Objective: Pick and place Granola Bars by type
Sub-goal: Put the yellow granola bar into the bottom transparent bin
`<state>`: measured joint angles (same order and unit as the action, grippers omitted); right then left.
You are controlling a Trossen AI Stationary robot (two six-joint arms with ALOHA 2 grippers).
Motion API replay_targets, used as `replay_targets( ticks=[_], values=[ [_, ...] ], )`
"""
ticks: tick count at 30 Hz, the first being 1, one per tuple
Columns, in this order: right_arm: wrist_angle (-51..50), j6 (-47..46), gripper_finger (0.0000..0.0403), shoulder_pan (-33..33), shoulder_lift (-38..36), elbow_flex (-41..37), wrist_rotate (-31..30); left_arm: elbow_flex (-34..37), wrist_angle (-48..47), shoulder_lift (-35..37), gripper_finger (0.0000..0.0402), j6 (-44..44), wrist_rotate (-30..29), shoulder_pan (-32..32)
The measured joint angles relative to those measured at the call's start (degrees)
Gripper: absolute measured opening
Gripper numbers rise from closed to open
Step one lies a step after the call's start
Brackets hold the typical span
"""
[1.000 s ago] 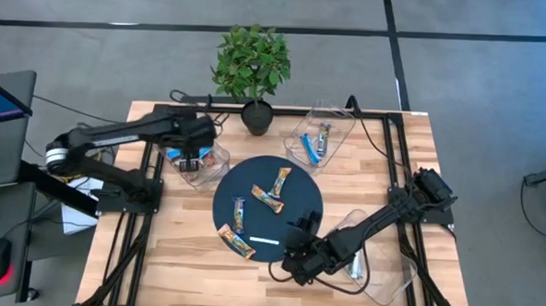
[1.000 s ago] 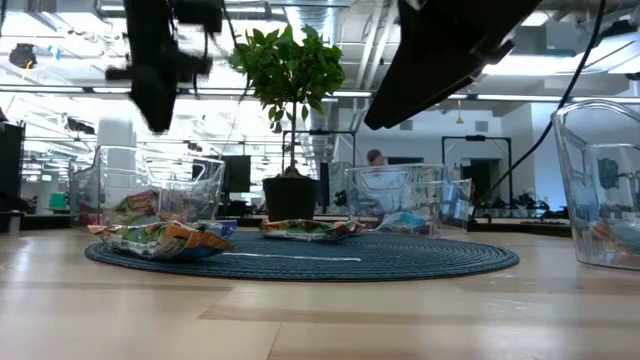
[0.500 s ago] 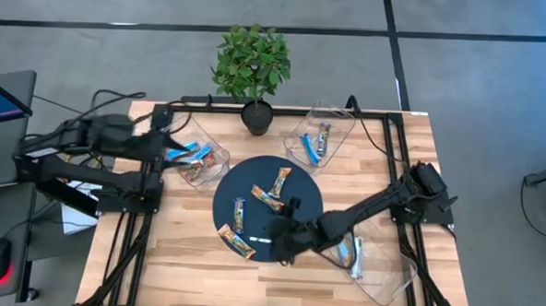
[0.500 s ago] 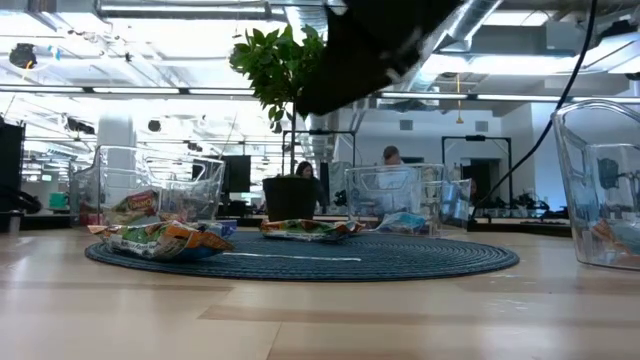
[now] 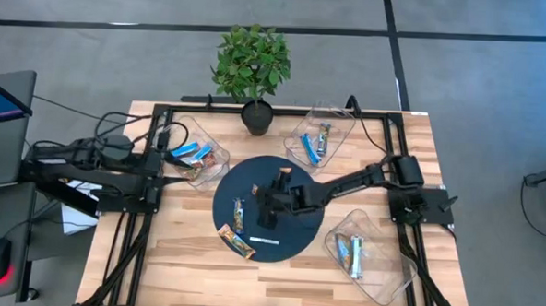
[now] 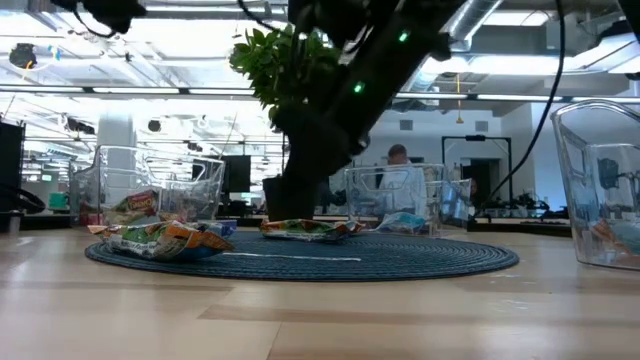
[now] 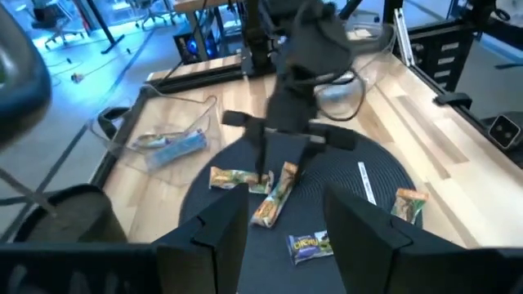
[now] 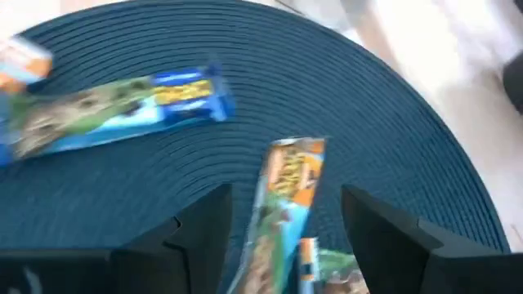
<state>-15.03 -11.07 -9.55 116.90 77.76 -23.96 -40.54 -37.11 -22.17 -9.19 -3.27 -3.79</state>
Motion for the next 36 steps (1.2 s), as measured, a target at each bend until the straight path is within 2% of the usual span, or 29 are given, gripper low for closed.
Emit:
replay_targets(
  ticks=[2, 7, 12, 20, 24, 32, 36],
  values=[
    [0.35, -0.91, 0.0221, 1.38, 0.59, 0.02, 0.85, 1.26, 1.62, 0.00, 0.0153, 0.81, 0.38, 0.00],
    [1.75, -1.64, 0.0221, 3.74, 2.31, 0.24, 7.31, 2.45, 2.26, -0.07, 0.0153, 2.62, 1.98, 0.00],
    [0.71, -1.54, 0.0221, 4.08, 4.75, 0.23, 8.43, 2.45, 3.23, 0.04, 0.0153, 4.08, 2.03, 0.00],
    [1.60, -2.19, 0.0214, 4.01, 6.74, 0.39, 6.92, 2.45, 5.64, 0.04, 0.0153, 4.06, 2.97, -0.04],
    [1.14, -2.12, 0.0185, 4.04, 6.10, 0.24, 5.92, 2.45, 6.14, 0.04, 0.0153, 4.04, 2.96, -0.04],
    [0.79, -1.99, 0.0076, 3.90, 5.99, 0.17, 5.76, 2.45, 6.15, 0.04, 0.0153, 4.04, 2.92, -0.04],
    [0.26, -1.94, 0.0053, 3.71, 6.04, 0.95, 5.67, 2.45, 6.15, 0.04, 0.0153, 4.04, 2.87, -0.04]
  ],
)
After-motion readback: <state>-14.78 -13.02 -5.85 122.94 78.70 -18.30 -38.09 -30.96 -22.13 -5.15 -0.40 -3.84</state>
